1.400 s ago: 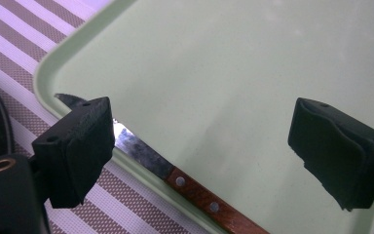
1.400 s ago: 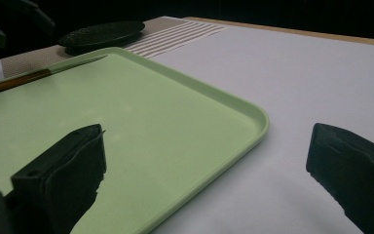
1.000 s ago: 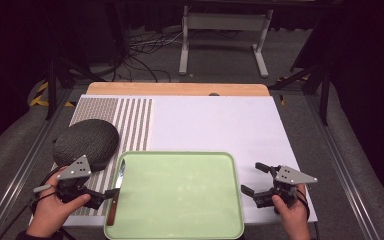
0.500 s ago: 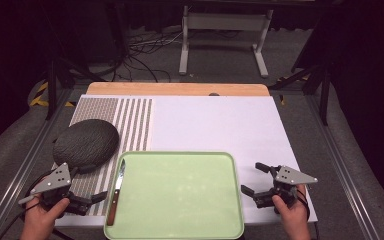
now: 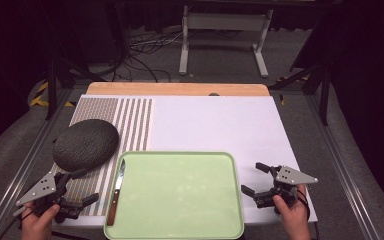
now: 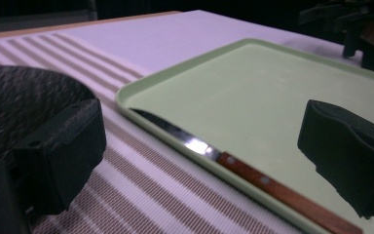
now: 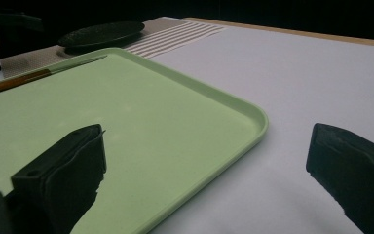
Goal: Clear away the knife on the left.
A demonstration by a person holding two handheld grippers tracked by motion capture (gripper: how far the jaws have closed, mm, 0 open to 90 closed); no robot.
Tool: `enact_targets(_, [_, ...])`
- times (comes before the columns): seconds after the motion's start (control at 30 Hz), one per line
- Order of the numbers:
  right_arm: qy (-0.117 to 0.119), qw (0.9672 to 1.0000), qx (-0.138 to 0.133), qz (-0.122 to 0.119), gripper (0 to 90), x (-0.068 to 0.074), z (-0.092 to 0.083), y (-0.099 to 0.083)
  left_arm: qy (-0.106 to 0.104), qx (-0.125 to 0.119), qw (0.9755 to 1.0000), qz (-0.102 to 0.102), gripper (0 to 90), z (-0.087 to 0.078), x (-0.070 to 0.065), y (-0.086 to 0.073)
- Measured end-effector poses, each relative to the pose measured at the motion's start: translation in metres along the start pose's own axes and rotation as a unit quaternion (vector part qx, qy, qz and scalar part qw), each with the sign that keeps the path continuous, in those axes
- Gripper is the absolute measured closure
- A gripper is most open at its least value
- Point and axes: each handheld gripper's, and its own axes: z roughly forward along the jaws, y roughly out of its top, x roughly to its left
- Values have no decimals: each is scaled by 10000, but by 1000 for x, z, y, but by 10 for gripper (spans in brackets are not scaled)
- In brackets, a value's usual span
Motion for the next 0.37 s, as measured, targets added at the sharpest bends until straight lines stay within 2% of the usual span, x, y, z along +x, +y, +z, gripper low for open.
enact_targets(0.13, [-9, 10000, 11, 19, 19, -1, 1, -1, 109, 5, 9999, 79, 47, -3, 0, 1])
enact_targets(0.27, [8, 10000, 4, 0, 19, 0, 1, -1, 129, 150, 9995, 227, 45, -1, -2, 2])
enact_targets(0.37, [5, 10000, 14, 13, 19, 0, 1, -1, 164, 141, 9995, 246, 41, -1, -2, 3])
